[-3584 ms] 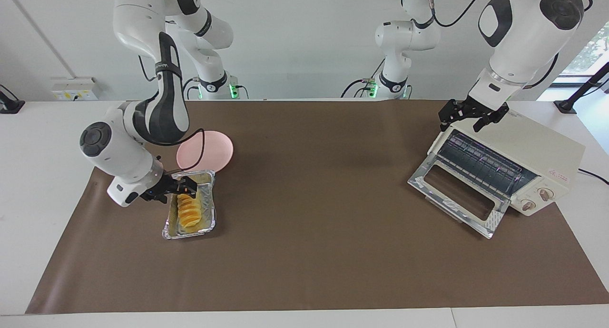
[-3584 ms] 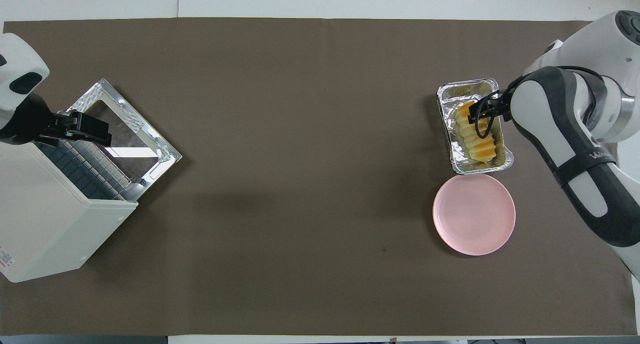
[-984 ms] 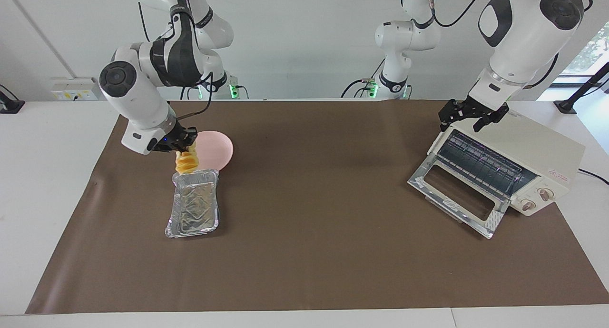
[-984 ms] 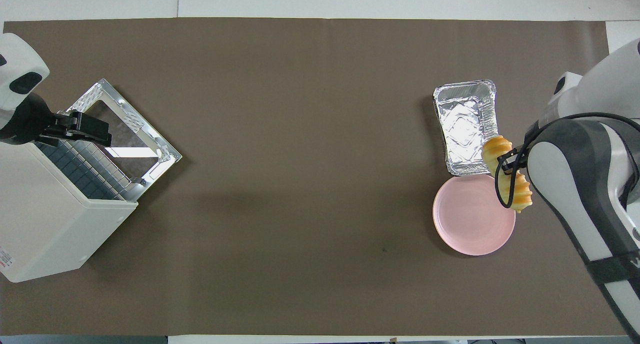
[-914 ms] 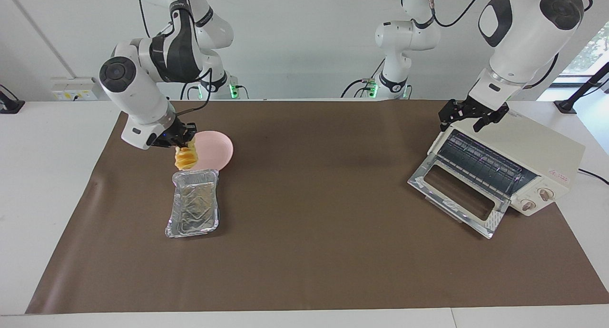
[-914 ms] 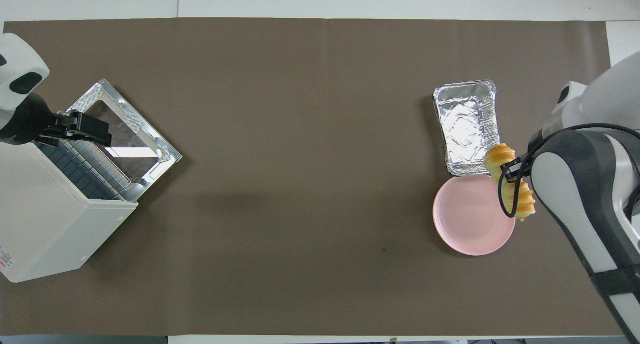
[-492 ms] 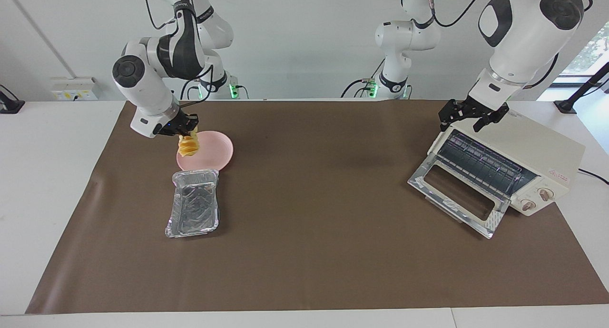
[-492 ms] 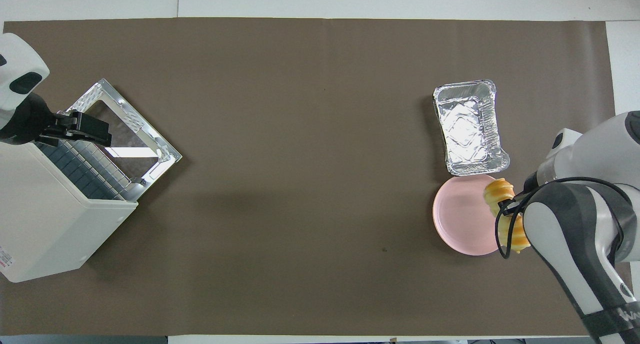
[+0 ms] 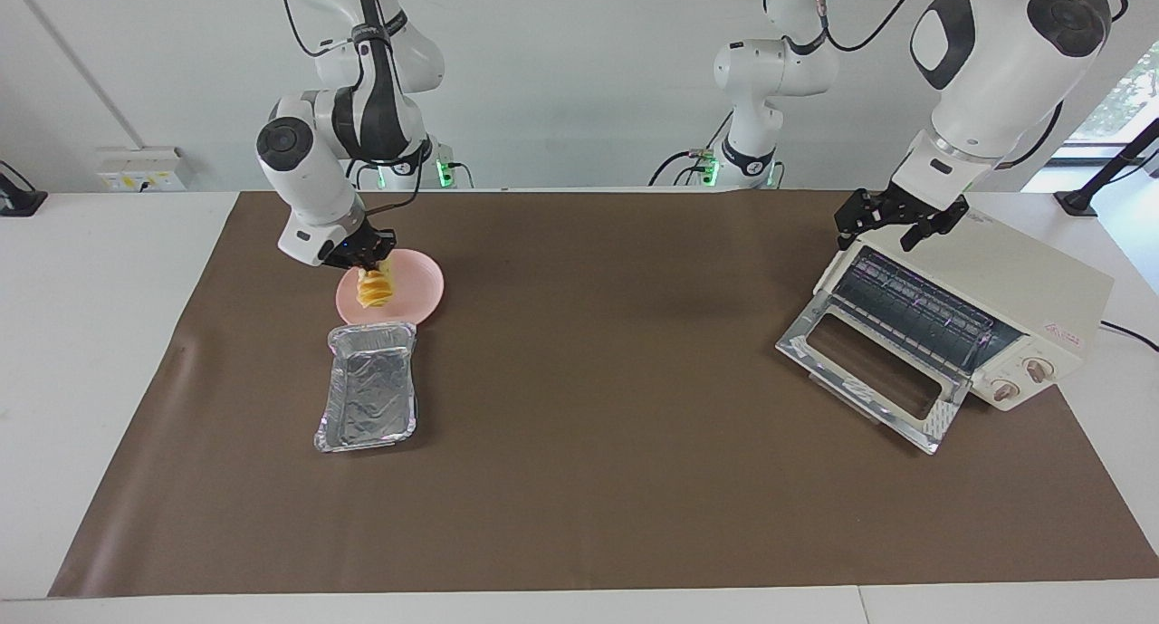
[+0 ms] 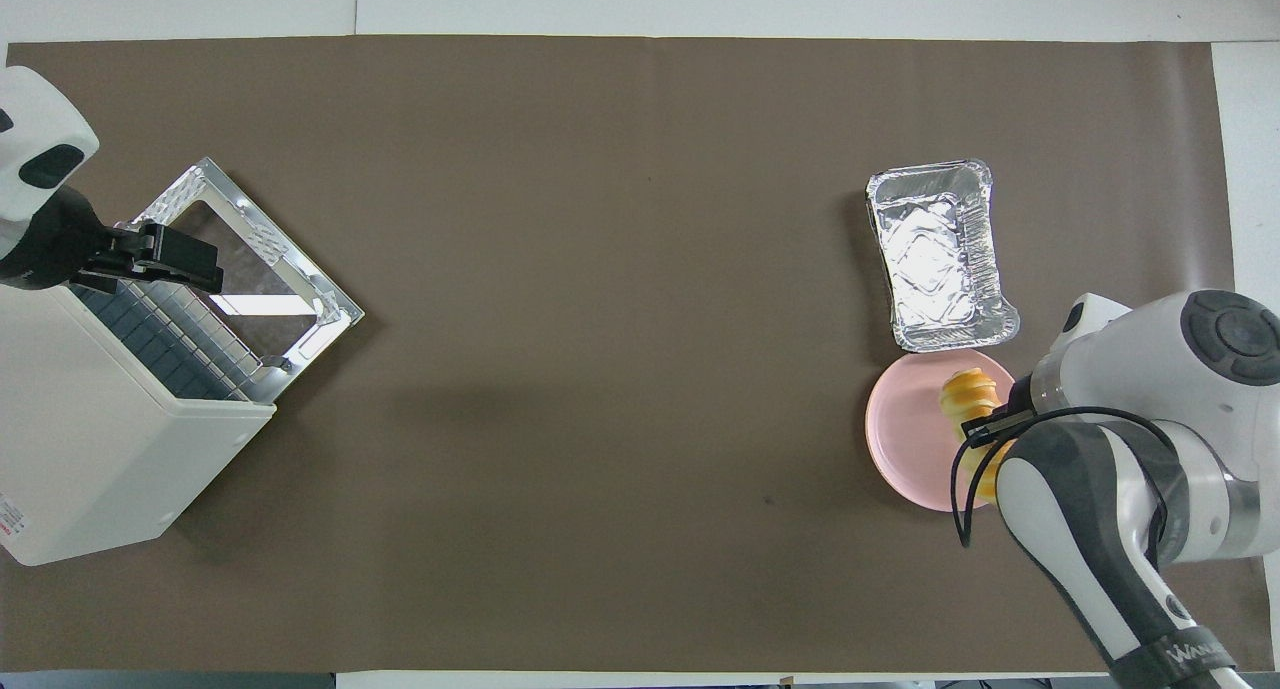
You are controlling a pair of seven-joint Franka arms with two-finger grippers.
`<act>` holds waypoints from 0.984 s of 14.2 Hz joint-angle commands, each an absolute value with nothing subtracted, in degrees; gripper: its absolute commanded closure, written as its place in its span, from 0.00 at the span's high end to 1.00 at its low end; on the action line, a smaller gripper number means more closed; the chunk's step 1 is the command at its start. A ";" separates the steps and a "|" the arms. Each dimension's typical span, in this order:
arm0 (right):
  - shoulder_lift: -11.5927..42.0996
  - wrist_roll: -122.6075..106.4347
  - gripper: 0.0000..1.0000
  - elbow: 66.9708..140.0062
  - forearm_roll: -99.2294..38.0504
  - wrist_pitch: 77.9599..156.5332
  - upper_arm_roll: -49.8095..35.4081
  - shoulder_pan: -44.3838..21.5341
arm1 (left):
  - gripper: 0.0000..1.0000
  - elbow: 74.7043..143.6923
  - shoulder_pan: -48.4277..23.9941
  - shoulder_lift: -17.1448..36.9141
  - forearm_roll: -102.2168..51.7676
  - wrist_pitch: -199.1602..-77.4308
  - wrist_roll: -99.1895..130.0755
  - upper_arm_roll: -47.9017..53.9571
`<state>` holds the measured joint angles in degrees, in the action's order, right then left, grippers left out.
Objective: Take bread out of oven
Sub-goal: 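Lower the bread rolls onto the pink plate with the right gripper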
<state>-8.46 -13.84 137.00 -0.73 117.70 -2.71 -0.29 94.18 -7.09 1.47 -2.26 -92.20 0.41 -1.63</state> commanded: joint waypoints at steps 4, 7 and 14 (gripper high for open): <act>-8.00 -10.73 0.00 140.01 -0.79 122.69 -2.90 -2.46 | 1.00 94.66 -7.03 0.44 -2.81 -92.37 1.05 -1.76; -6.86 -10.29 0.00 140.01 -0.79 124.97 -2.90 -3.16 | 1.00 94.66 -7.03 0.44 -2.90 -92.37 1.05 -1.76; -6.59 -9.32 0.00 140.80 -0.70 125.68 -2.90 -3.78 | 1.00 94.66 -7.03 0.44 -2.90 -92.37 1.05 -1.76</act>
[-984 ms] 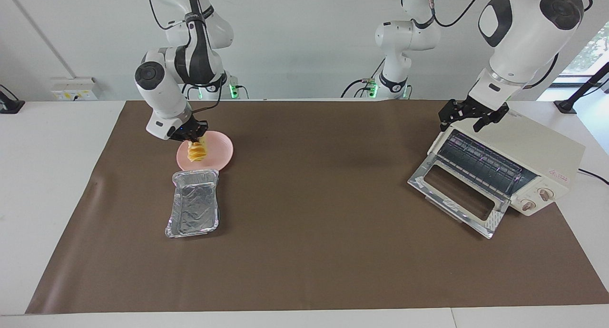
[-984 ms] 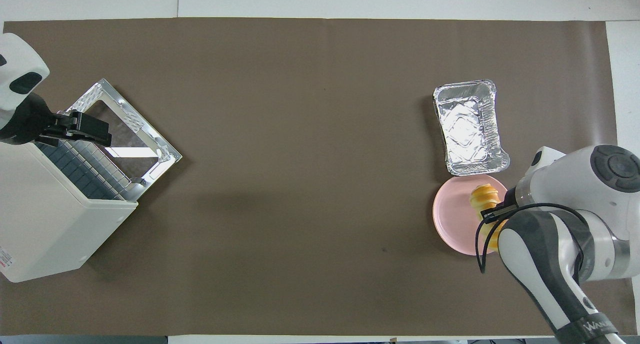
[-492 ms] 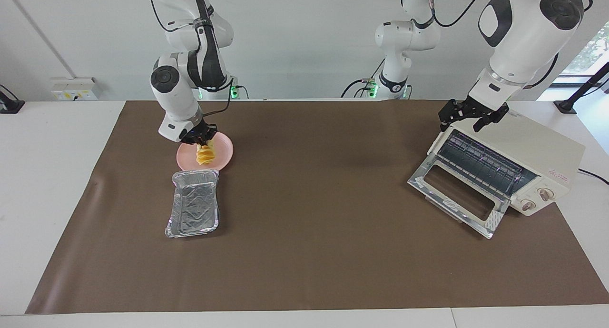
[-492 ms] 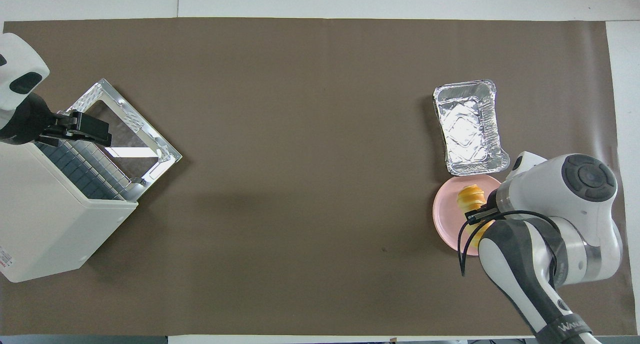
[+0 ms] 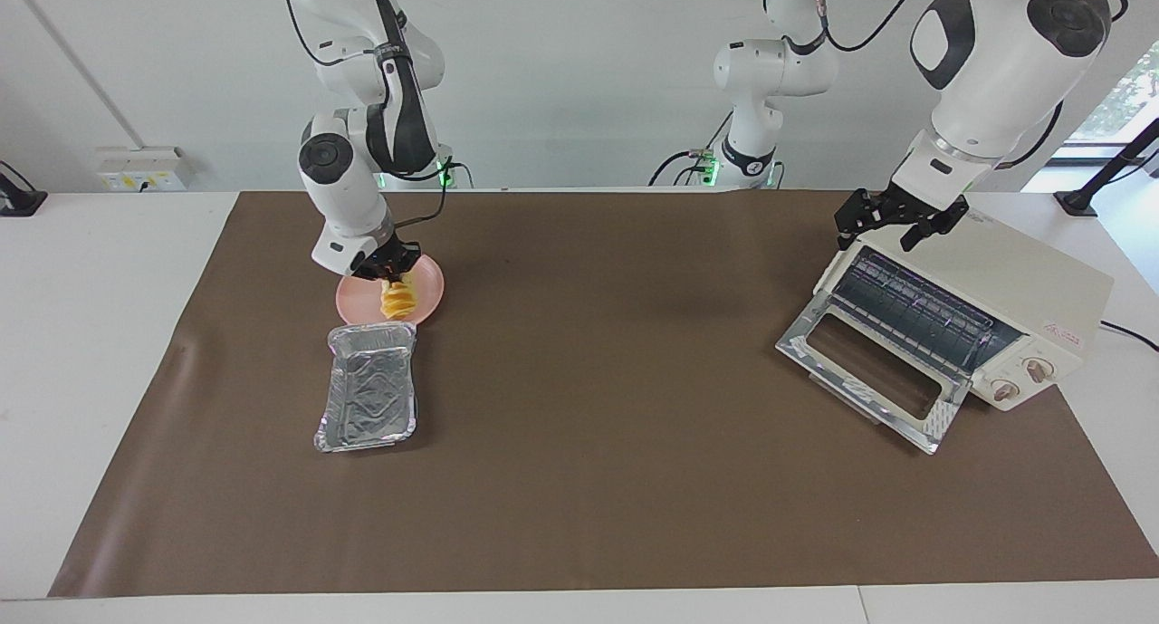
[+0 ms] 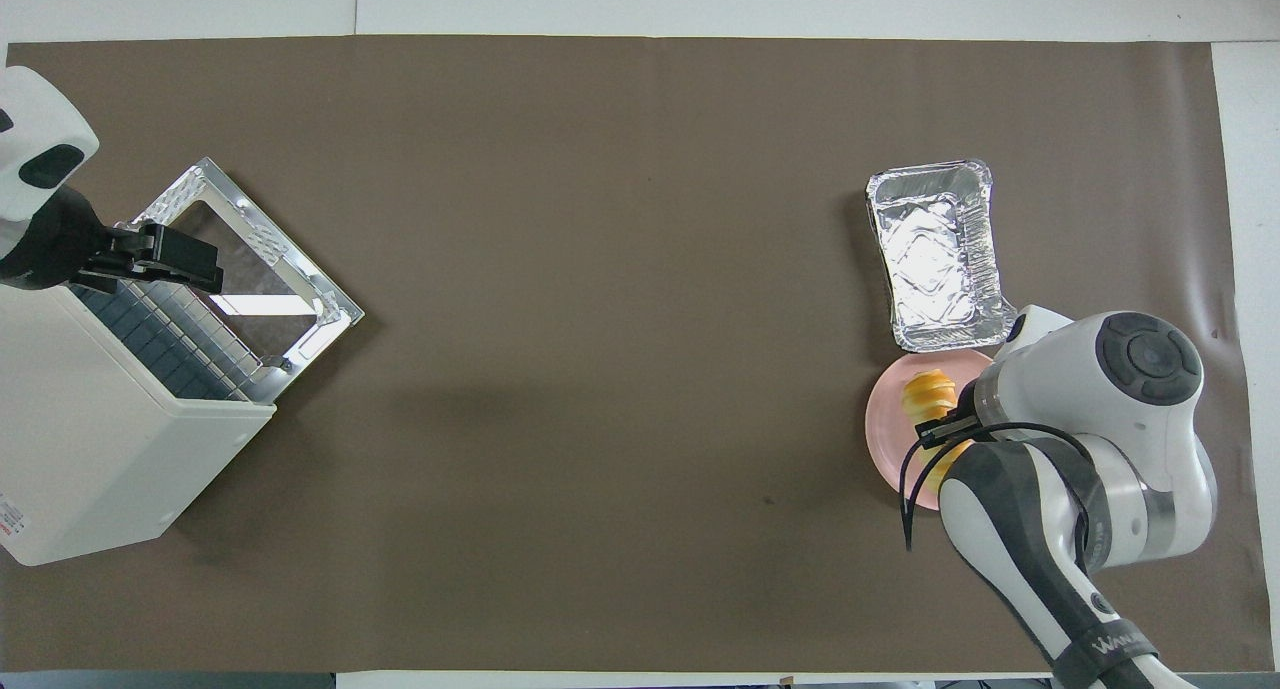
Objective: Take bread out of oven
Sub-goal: 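Lower the bread rolls onto the pink plate with the right gripper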
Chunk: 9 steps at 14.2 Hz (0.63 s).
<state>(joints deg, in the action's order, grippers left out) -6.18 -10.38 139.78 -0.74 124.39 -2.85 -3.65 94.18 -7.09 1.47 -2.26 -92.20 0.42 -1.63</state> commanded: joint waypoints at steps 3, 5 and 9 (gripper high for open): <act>-6.50 -7.75 0.81 140.54 -0.70 125.51 -2.90 -4.39 | 1.00 94.66 -7.03 0.44 -2.90 -92.37 0.97 -1.76; -5.72 -6.24 1.00 137.66 -0.70 122.98 -2.90 -4.75 | 1.00 94.66 -7.03 0.44 -2.90 -92.37 1.05 -1.76; -4.83 -6.24 1.00 127.03 -0.70 112.52 -2.99 -4.66 | 1.00 94.66 -7.03 0.44 -2.90 -92.37 1.05 -1.76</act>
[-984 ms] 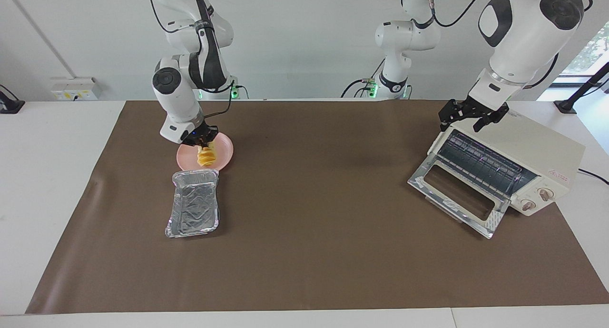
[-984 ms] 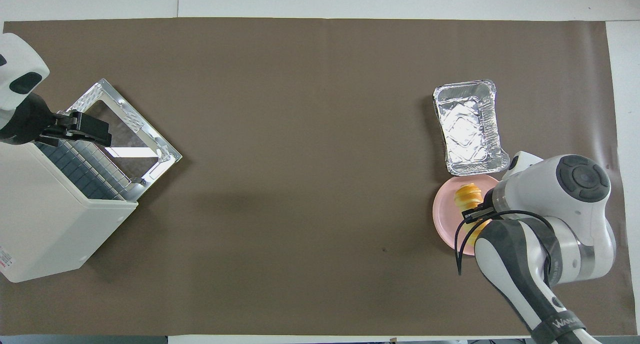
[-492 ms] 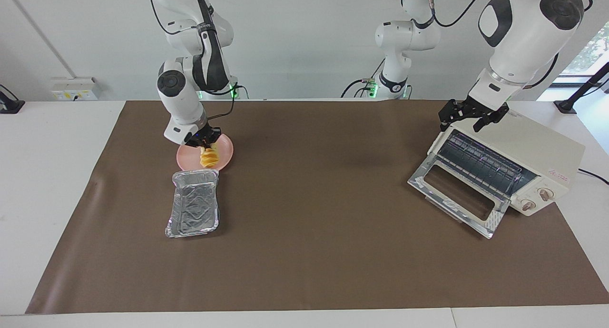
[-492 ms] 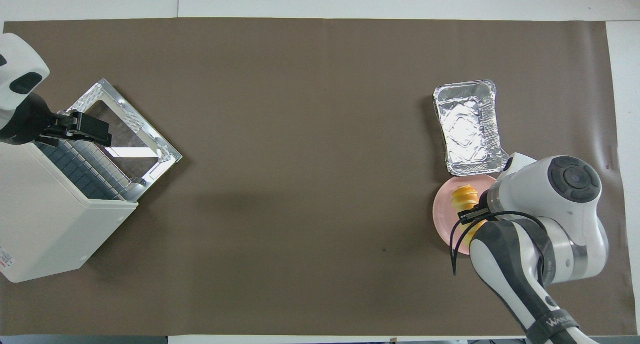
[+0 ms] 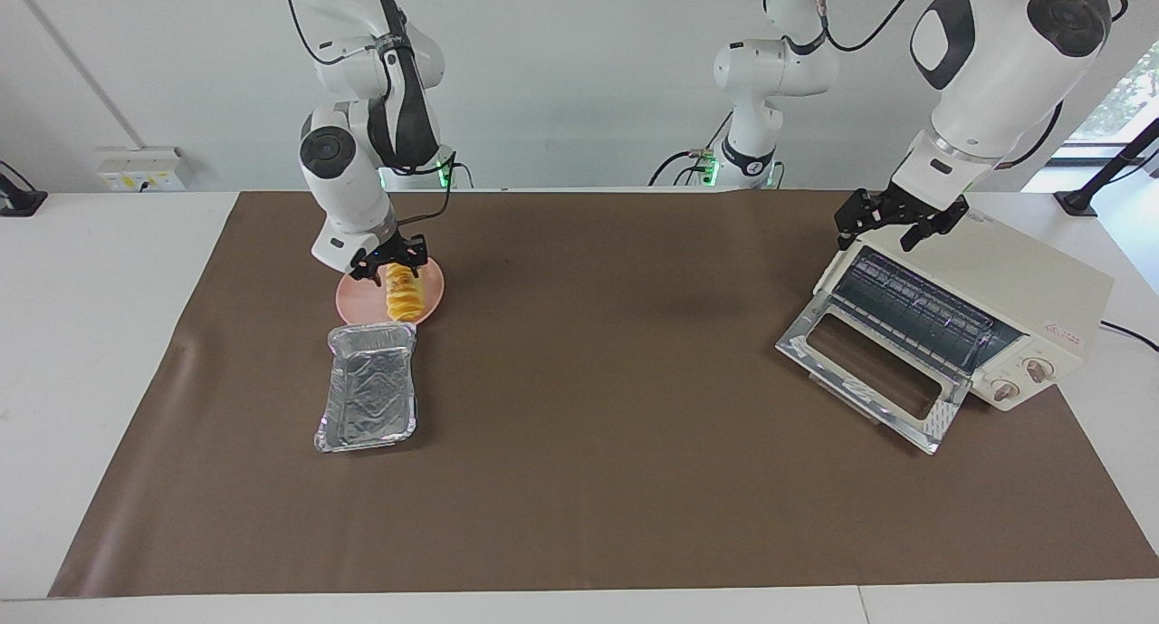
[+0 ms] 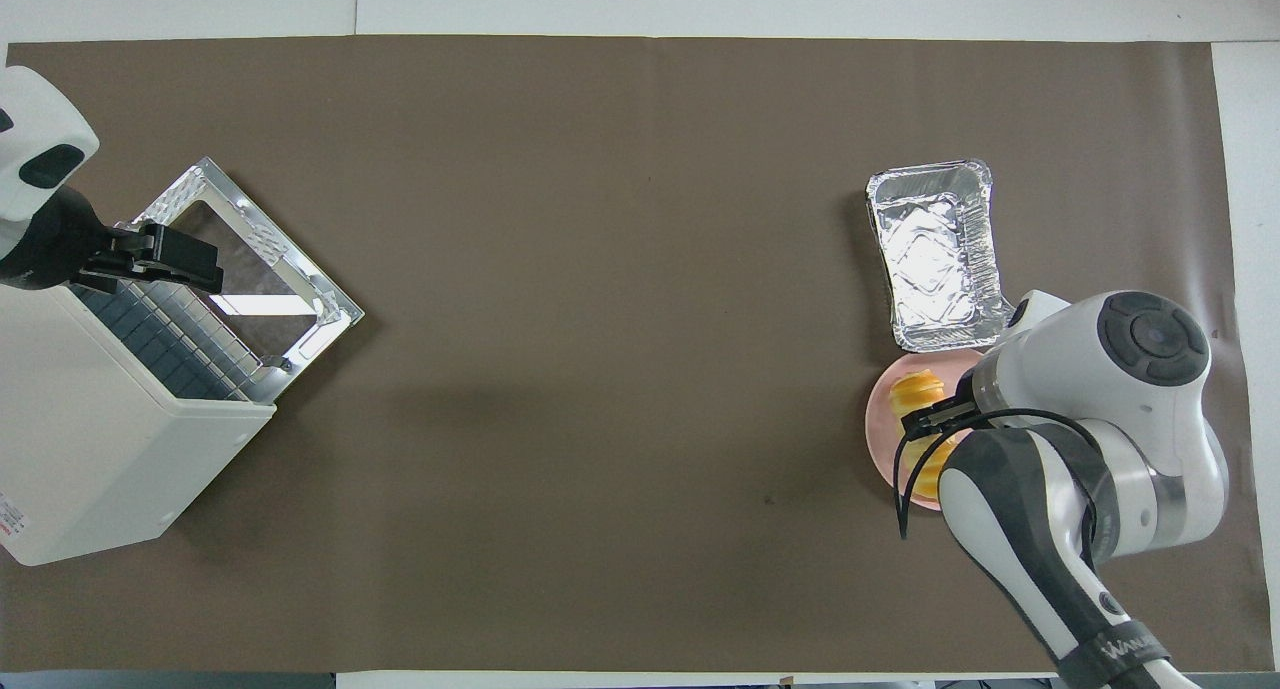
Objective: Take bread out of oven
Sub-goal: 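Lower the bread rolls onto the pink plate with the right gripper, then open the right gripper and withdraw it from the plate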
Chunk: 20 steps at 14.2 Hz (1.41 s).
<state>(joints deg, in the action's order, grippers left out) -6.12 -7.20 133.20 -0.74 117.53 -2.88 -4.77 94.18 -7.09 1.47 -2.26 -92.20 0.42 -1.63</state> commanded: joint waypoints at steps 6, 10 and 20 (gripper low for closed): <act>-5.63 -6.24 1.00 110.77 -0.53 102.23 -2.81 -4.04 | 1.00 94.66 -7.03 0.44 -2.90 -92.37 1.05 -1.76; -5.36 -5.98 1.00 102.94 0.09 96.17 -2.64 -3.52 | 1.00 94.66 -7.03 0.44 -2.90 -92.37 1.05 -1.76; -4.04 -5.63 1.00 96.77 0.26 92.80 -2.37 0.17 | 1.00 94.66 -7.03 0.44 -2.81 -92.37 1.05 -1.76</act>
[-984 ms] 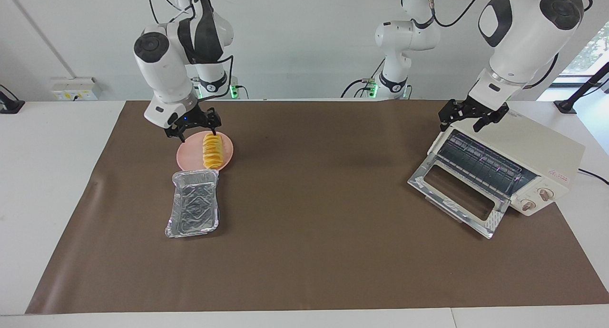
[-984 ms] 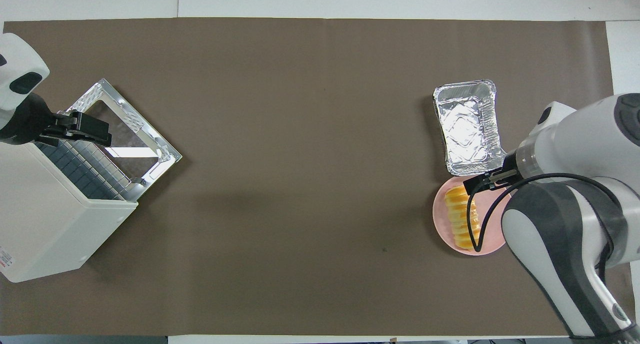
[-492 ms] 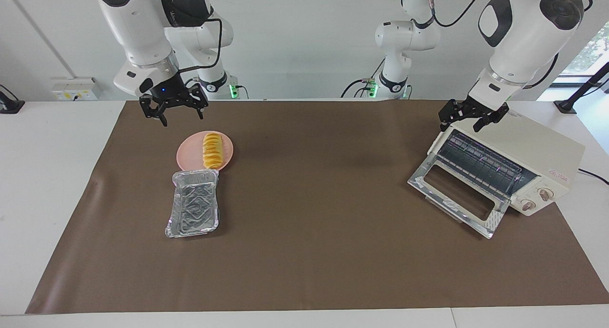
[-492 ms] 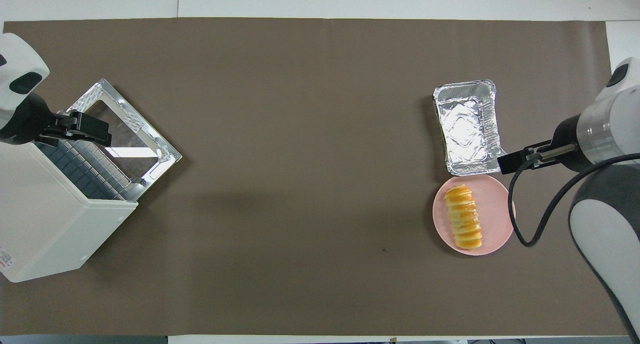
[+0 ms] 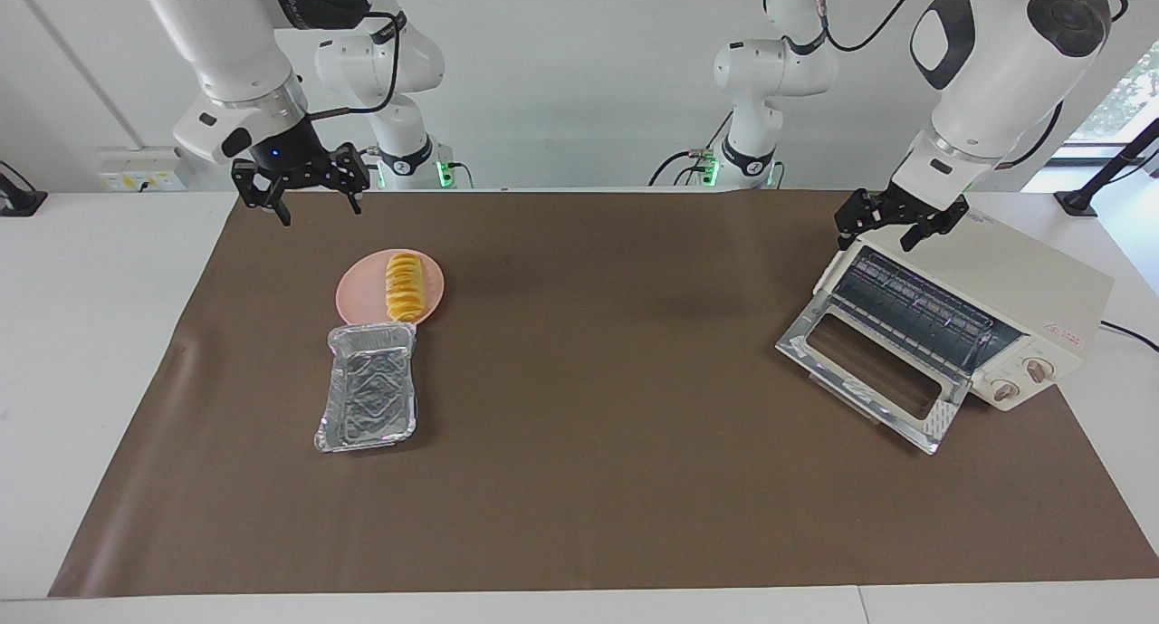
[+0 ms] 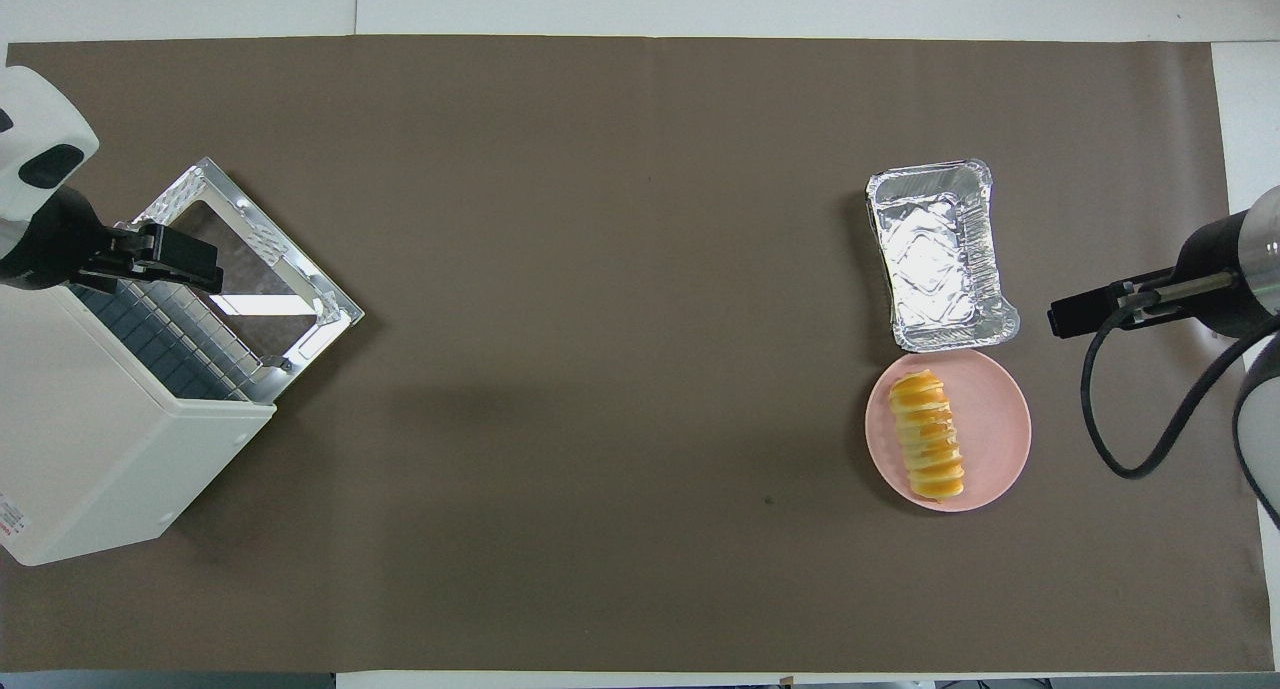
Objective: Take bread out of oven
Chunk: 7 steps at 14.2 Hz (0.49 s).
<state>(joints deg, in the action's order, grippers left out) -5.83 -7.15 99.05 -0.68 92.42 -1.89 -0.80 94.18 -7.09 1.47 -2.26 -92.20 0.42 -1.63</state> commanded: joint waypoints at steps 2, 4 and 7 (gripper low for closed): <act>-4.04 -4.75 1.00 96.94 0.44 93.43 -2.37 0.17 | 1.00 94.66 -7.03 0.44 -2.90 -92.37 1.05 -1.76; -3.96 -3.96 1.00 97.03 0.44 93.25 -2.29 0.52 | 1.00 94.66 -7.03 0.44 -2.90 -92.37 1.05 -1.76; -4.13 -3.87 1.00 97.73 0.44 92.20 -2.37 1.49 | 1.00 94.66 -7.03 0.44 -2.90 -92.37 1.05 -1.76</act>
